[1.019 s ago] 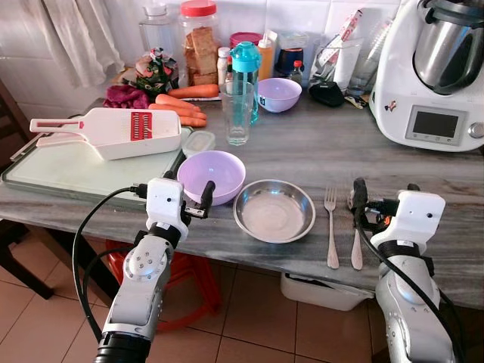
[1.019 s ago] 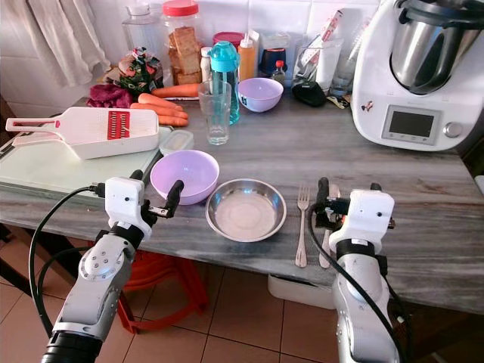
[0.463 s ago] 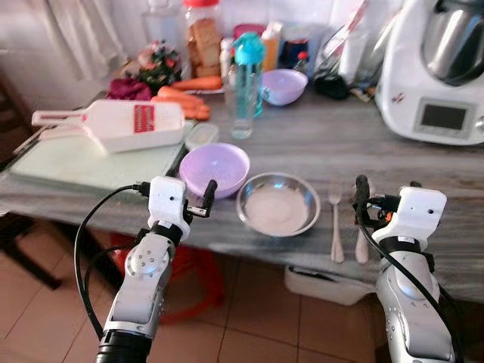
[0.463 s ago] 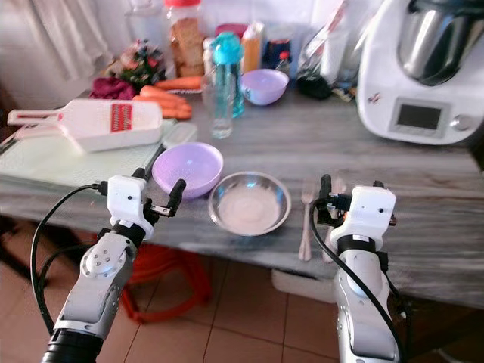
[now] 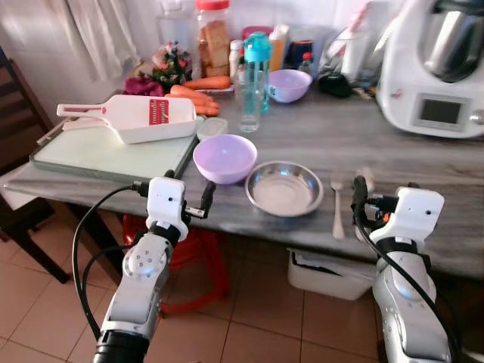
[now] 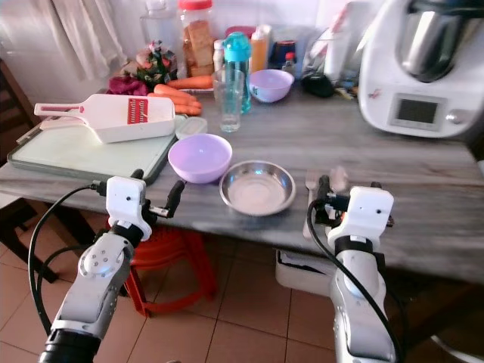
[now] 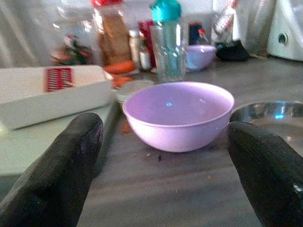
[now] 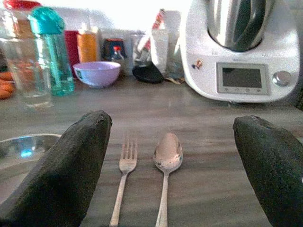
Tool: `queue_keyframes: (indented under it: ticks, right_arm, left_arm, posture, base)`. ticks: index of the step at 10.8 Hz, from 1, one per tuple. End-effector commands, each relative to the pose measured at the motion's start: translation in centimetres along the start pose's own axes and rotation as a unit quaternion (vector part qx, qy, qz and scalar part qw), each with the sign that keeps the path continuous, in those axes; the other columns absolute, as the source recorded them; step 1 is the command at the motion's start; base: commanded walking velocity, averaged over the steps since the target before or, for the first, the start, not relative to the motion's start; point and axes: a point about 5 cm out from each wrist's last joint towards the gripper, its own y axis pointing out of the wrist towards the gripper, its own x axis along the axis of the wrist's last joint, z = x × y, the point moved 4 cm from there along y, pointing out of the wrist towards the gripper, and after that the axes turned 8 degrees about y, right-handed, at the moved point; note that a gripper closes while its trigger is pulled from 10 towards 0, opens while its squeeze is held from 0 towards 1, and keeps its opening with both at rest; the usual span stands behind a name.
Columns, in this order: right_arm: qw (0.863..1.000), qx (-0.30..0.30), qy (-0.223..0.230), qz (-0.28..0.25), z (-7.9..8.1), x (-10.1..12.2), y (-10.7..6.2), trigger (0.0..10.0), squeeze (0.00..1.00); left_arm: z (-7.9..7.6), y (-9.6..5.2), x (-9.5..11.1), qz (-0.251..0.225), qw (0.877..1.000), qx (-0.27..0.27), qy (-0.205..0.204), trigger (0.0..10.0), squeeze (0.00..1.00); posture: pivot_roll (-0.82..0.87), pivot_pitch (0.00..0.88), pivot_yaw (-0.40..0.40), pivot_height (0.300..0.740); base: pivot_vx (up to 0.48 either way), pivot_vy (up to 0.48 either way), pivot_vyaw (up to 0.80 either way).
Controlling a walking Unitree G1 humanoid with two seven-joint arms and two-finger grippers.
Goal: Setting the table
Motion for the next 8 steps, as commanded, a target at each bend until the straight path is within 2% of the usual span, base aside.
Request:
queue_keyframes:
  ticks: [1, 8]
  right_arm:
    - [1.000, 0.002, -0.002, -0.003, 0.12, 0.16, 0.39, 10.0, 0.00]
    - [1.000, -0.002, -0.005, -0.005, -0.03, 0.20, 0.48, 10.0, 0.00]
  left_arm:
    - [-0.01, -0.11, -0.27, 0.004, 1.000, -0.001, 0.000, 10.0, 0.00]
    - [-0.30, -0.09, -0.27, 0.004, 1.000, -0.009, -0.002, 10.0, 0.00]
  posture:
    - [-0.01, 0.000, 0.049, 0.740]
    - [-0.01, 0.000, 0.051, 0.740]
  base:
    - [-0.274, 0.000, 0.00]
    - [-0.282, 0.000, 0.00]
